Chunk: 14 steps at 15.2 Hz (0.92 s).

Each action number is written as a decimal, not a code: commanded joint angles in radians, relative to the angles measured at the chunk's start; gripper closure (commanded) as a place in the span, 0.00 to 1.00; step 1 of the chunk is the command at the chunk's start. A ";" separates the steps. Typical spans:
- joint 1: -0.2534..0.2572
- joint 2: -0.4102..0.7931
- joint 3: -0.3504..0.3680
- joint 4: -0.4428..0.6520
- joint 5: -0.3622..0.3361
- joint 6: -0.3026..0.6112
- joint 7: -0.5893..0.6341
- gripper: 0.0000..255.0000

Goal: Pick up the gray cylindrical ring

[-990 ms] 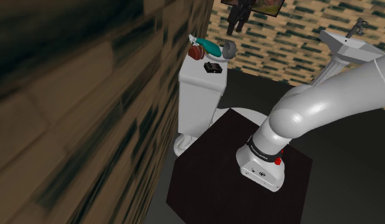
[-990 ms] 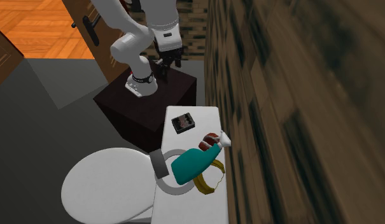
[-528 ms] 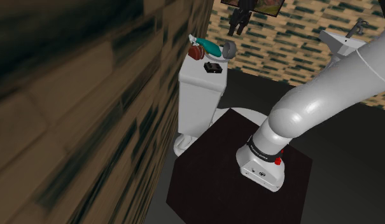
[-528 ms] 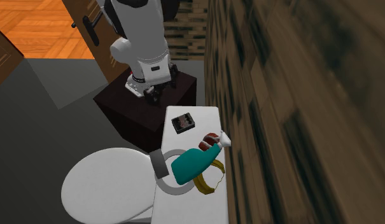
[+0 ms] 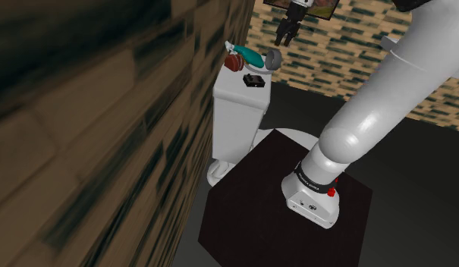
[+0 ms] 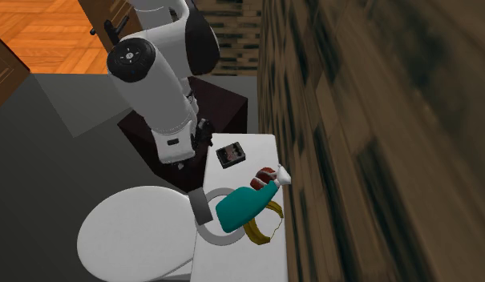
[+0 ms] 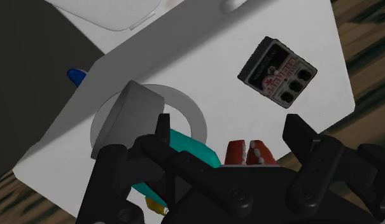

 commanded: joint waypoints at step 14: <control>-0.111 0.309 -0.046 0.144 0.221 0.045 -0.193 0.00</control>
